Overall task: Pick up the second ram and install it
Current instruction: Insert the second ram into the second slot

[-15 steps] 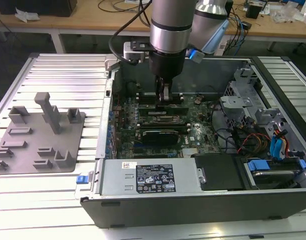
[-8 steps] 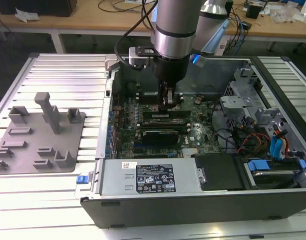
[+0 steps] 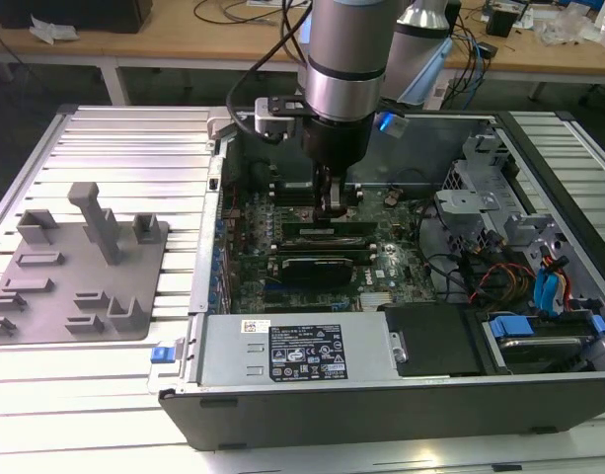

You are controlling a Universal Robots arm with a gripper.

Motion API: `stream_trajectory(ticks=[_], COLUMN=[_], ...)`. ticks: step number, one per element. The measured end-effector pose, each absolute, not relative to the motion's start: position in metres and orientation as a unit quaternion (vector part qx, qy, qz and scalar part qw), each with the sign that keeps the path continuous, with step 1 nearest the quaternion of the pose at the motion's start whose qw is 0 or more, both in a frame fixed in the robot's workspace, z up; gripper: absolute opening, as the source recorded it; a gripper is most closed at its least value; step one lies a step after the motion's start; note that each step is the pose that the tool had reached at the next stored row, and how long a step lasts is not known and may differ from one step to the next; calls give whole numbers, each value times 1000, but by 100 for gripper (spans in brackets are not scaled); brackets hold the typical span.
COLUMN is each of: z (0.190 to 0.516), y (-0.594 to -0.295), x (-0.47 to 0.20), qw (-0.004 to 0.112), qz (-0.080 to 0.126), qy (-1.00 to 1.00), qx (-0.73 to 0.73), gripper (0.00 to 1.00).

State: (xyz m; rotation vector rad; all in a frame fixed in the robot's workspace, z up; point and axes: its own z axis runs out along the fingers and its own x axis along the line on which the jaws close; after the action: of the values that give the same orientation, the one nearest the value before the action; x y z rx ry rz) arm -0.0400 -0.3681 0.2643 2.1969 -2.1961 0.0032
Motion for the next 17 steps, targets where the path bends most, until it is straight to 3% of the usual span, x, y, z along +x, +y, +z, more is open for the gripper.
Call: stream_trajectory(ticks=[17], z=[246], y=[-368], x=[-41], qw=[15], qz=[-2], qy=[-707], qx=[707], gripper=[9])
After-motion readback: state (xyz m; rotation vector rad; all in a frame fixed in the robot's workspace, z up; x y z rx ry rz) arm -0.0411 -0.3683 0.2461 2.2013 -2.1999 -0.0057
